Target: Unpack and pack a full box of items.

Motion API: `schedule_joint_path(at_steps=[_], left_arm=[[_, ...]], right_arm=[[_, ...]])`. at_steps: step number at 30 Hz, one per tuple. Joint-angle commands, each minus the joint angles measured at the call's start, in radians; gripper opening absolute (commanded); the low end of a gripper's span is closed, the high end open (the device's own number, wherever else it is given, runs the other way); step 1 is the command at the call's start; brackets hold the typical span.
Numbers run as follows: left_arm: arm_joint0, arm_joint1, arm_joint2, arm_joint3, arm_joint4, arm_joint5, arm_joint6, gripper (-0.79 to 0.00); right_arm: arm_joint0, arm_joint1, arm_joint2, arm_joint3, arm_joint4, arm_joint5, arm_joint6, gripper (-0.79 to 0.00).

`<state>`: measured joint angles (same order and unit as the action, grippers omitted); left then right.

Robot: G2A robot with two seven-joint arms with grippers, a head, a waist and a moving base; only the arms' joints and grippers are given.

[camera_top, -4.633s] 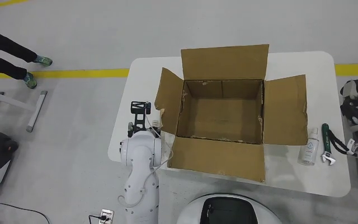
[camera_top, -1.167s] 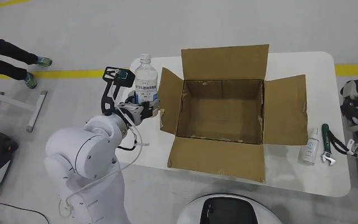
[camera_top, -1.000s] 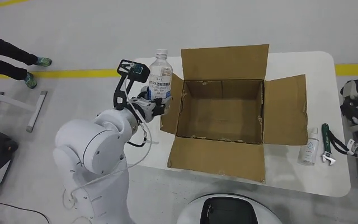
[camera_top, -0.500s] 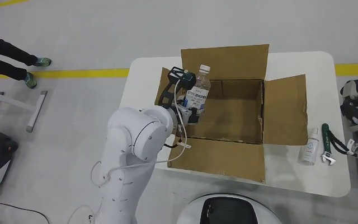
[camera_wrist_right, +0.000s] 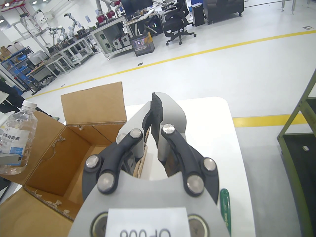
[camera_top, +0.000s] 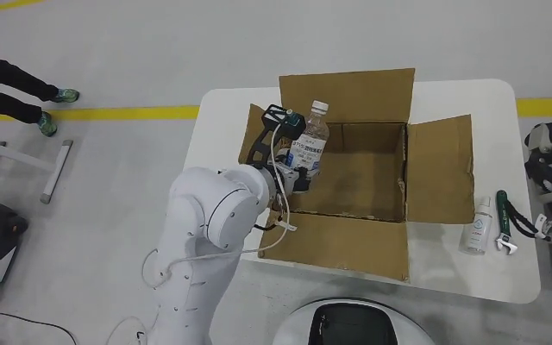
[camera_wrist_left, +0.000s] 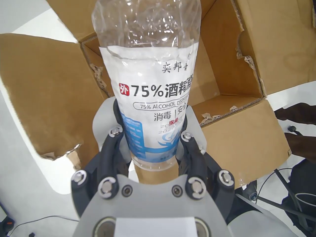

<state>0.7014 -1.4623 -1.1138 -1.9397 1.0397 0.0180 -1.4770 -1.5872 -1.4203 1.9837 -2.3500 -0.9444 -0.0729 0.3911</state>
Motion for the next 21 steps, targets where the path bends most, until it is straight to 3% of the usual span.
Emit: schedule_joint_path(at_steps=[1, 6, 11, 16, 21], left_arm=[[-0.034, -0.007, 0.043, 0.021, -0.025, 0.000, 0.038, -0.785], [-0.160, -0.041, 0.152, 0.178, -0.090, 0.101, 0.096, -0.785], [-0.241, -0.073, 0.250, 0.347, -0.119, 0.212, 0.072, -0.785], [-0.241, -0.084, 0.295, 0.407, -0.115, 0.237, 0.053, -0.785], [-0.211, -0.079, 0.281, 0.442, -0.089, 0.281, 0.033, -0.785]], right_arm=[[0.000, 0.000, 0.000, 0.000, 0.000, 0.000, 0.000, -0.785], [0.000, 0.000, 0.000, 0.000, 0.000, 0.000, 0.000, -0.785], [0.000, 0.000, 0.000, 0.000, 0.000, 0.000, 0.000, -0.785], [0.000, 0.000, 0.000, 0.000, 0.000, 0.000, 0.000, -0.785], [0.000, 0.000, 0.000, 0.000, 0.000, 0.000, 0.000, -0.785]])
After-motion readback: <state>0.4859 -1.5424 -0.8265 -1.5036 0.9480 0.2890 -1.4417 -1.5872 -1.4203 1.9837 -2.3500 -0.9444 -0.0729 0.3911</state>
